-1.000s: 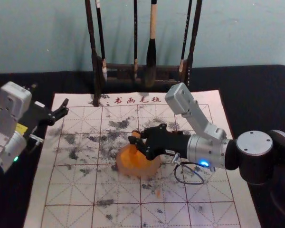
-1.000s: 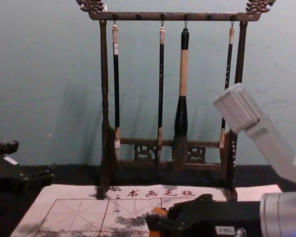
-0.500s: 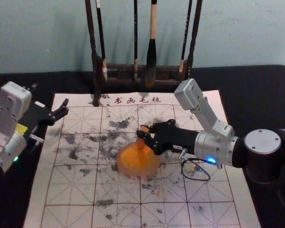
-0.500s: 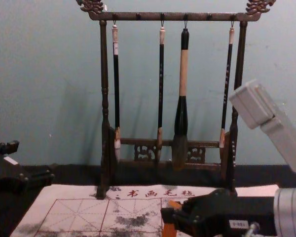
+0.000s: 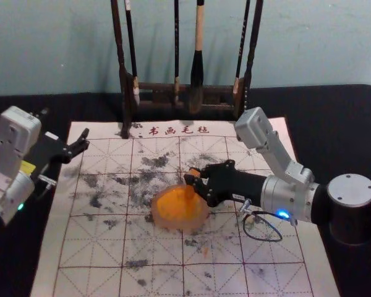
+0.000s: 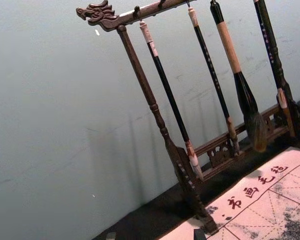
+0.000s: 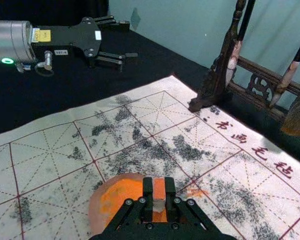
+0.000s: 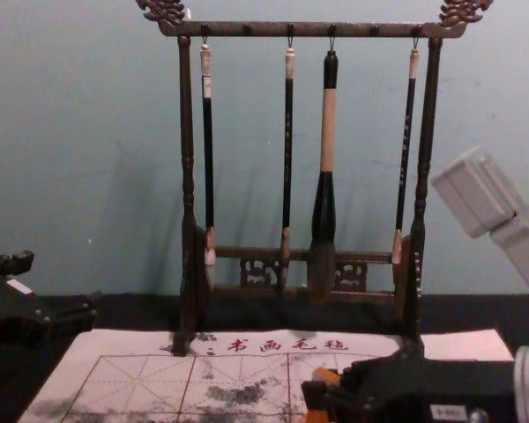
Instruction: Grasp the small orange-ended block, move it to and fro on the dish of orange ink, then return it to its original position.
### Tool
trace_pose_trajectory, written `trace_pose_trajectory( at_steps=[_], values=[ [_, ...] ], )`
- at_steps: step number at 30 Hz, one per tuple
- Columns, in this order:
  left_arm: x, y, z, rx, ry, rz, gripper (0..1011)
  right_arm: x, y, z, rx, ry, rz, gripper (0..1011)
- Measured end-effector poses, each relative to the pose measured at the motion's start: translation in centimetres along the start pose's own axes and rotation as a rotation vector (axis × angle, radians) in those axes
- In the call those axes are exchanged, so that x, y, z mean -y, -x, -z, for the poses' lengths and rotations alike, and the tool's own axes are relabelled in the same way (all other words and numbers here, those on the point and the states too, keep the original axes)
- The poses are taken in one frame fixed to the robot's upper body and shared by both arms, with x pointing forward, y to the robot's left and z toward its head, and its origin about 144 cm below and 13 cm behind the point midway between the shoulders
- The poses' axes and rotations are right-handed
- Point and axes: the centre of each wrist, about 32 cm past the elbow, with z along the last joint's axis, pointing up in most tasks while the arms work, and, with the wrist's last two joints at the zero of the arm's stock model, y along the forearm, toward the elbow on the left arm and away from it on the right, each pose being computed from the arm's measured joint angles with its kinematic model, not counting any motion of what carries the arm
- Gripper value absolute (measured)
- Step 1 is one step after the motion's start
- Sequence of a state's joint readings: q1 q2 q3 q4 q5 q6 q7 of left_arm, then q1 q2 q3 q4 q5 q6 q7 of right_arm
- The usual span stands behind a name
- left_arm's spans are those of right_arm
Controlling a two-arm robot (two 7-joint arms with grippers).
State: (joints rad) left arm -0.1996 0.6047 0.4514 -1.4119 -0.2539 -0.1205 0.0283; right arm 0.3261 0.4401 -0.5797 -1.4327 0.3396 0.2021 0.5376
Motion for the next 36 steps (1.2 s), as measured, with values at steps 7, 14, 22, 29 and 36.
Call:
trace_pose_trajectory(
  at_steps=[7,14,22,29,36],
  values=[
    [0.0,0.0,0.0,0.000,0.000,0.000,1001,0.7,0.4,0.1,-0.003,-0.003,-0.010,129],
    [0.0,0.0,0.0,0.000,0.000,0.000,1001,0.9,0.8,0.2,-0.001,-0.001,-0.032,129],
    [0.0,0.0,0.0,0.000,0.000,0.000,1001,0.7,1.2,0.4,0.003,0.007,-0.046,129],
    [0.0,0.0,0.0,0.000,0.000,0.000,1001,0.3,1.6,0.3,0.005,0.006,-0.066,129],
    [0.0,0.0,0.0,0.000,0.000,0.000,1001,-0.3,1.8,0.1,0.008,0.004,-0.080,129]
  ],
)
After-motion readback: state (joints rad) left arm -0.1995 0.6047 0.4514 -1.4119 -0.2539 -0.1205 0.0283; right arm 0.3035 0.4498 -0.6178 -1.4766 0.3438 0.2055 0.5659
